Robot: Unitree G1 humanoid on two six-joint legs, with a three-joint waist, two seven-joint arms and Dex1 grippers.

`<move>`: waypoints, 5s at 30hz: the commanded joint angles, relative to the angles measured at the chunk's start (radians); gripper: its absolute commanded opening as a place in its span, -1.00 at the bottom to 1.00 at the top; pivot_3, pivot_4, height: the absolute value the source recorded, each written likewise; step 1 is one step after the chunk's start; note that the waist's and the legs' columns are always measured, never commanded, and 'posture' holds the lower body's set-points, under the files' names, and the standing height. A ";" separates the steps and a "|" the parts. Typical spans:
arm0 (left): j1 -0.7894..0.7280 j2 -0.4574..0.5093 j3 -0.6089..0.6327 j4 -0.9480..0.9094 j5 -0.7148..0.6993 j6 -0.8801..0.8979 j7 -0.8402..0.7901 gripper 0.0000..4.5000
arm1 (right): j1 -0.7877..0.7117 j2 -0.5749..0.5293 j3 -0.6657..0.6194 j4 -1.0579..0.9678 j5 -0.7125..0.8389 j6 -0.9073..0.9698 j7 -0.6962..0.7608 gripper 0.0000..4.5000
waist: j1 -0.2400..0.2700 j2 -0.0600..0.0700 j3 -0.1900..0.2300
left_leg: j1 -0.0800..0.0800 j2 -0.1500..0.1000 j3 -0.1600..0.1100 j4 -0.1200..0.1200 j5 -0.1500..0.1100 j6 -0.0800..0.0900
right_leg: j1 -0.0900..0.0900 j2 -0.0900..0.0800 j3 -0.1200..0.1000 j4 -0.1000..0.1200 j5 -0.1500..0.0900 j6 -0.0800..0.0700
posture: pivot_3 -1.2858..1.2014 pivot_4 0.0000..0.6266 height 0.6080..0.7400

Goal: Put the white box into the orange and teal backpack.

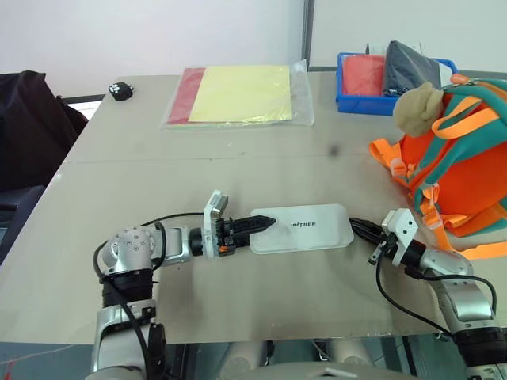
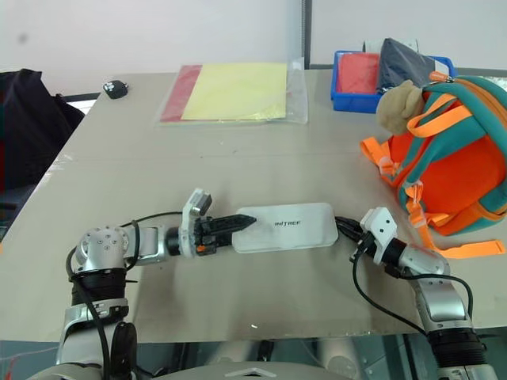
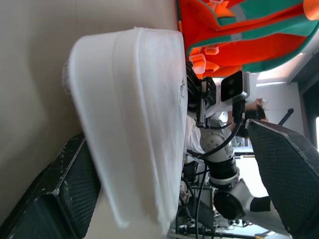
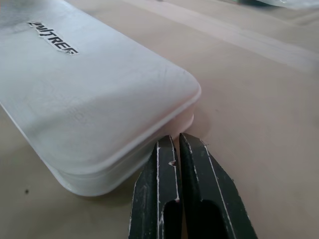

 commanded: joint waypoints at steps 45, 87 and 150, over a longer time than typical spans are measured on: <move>-0.179 0.472 -0.063 -0.231 0.219 -0.756 -0.684 -0.54 | -0.247 0.172 -0.257 -0.174 0.093 0.206 -0.513 0.18 | -0.033 -0.007 0.004 | -0.005 0.001 0.001 -0.010 0.004 -0.007 | -0.013 0.005 0.007 0.002 0.002 -0.003 | 0.03 -0.52 1.00; -0.022 0.500 0.088 -0.152 0.222 -0.940 -0.890 -0.54 | -0.089 -0.248 -0.113 -0.435 0.529 0.587 0.192 -0.99 | -0.007 -0.011 0.007 | -0.019 0.000 -0.014 0.005 0.004 -0.006 | -0.017 0.004 -0.005 0.005 0.004 -0.004 | 0.03 -0.52 1.00; -0.545 -0.227 -0.590 0.172 0.909 -1.285 -0.579 0.04 | -0.144 -0.098 -0.042 -0.519 0.560 0.605 0.045 -1.00 | 0.002 -0.013 0.007 | -0.020 -0.001 -0.013 0.010 0.004 -0.006 | -0.017 0.005 -0.004 0.006 0.006 -0.002 | 0.03 -0.52 1.00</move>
